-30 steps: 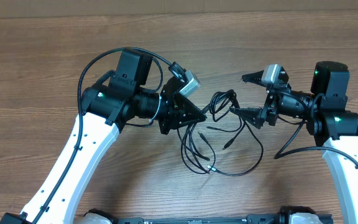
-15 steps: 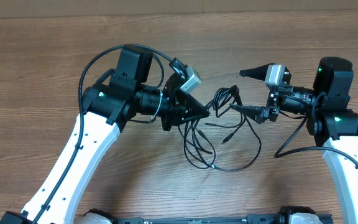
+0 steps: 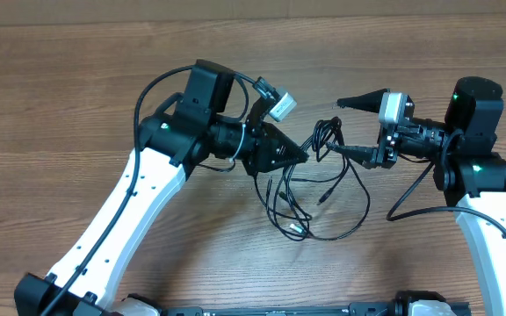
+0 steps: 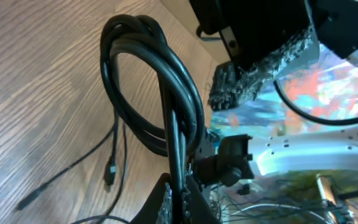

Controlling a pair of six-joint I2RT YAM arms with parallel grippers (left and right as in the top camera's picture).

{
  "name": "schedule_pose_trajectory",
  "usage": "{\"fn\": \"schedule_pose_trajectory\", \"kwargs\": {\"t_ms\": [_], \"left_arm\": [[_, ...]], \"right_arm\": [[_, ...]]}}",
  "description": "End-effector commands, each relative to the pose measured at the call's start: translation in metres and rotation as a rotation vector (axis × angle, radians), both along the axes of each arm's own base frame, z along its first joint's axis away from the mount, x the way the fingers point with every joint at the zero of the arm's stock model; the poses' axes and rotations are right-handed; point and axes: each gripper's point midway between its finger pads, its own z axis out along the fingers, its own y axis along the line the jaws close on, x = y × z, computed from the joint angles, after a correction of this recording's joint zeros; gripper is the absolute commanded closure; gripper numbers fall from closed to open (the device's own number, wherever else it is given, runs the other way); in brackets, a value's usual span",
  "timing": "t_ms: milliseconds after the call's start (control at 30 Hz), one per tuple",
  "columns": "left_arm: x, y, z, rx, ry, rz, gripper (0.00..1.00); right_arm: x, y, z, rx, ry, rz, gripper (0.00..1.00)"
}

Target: Untangle cables

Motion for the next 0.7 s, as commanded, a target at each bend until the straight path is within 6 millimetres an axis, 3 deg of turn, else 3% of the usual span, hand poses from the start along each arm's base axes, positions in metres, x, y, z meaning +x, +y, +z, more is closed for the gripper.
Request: {"fn": "schedule_pose_trajectory", "kwargs": {"t_ms": [0,200,400,500,600,667], "left_arm": [[-0.009,-0.009,0.025,-0.096,0.022,-0.059,0.96],[-0.008,-0.012,0.038,-0.139,0.104,-0.05,0.96],[-0.012,-0.013,0.041,-0.152,0.149,-0.061,0.96],[-0.012,-0.012,0.041,-0.151,0.149,-0.061,0.96],[-0.012,-0.012,0.041,-0.149,0.149,-0.059,0.96],[-0.011,-0.013,0.04,-0.145,0.146,-0.053,0.96]], "right_arm": [[-0.003,0.0,0.011,0.001,-0.037,0.008,0.28],[0.003,-0.002,0.006,-0.02,-0.022,-0.036,0.25],[0.005,-0.003,0.005,-0.025,-0.022,-0.046,0.31],[0.005,-0.003,0.005,-0.025,-0.022,-0.045,0.46],[0.005,-0.003,0.005,-0.025,-0.022,-0.045,0.68],[0.005,-0.003,0.005,-0.025,-0.022,-0.045,0.75]]}}
